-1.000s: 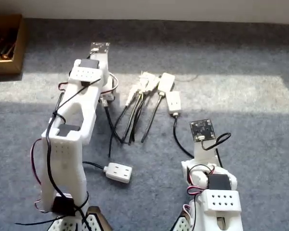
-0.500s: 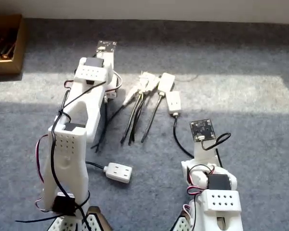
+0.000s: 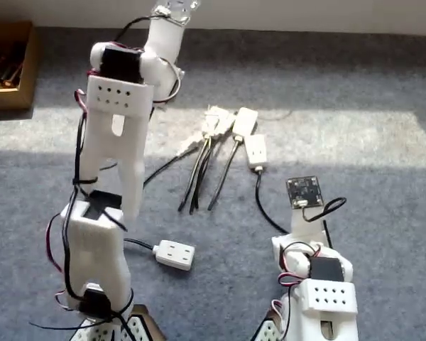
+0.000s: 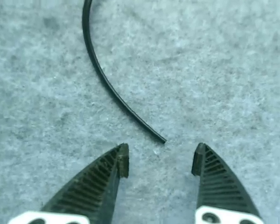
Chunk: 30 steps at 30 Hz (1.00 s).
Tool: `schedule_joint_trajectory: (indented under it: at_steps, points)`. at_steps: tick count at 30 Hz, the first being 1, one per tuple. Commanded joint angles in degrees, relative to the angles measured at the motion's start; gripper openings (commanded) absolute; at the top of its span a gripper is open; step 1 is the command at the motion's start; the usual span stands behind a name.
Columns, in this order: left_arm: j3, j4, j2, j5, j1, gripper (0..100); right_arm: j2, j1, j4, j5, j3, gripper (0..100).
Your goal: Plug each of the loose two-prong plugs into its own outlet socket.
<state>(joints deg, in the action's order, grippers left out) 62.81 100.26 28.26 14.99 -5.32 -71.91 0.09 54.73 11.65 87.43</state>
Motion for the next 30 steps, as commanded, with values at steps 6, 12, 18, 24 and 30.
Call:
schedule_joint_trajectory:
  at_steps: [6,12,18,24,30]
  points:
    - [-26.4,0.9,-14.4,21.0,-18.0,0,-0.1,23.2,0.2,0.5,-7.2,22.4]
    - [-50.3,-1.1,-25.9,22.8,-38.0,0,-0.1,30.4,2.2,5.5,-7.7,22.4]
    - [-65.5,-12.4,-29.2,22.4,-41.7,5,-0.1,33.5,1.8,5.7,-8.0,22.4]
    - [-70.2,-12.8,-29.4,22.7,-41.5,22,-0.1,32.9,1.8,5.8,-8.0,22.4]
    - [-66.7,-13.3,-29.1,22.7,-32.4,13,-0.1,31.7,2.2,6.0,-8.0,22.4]
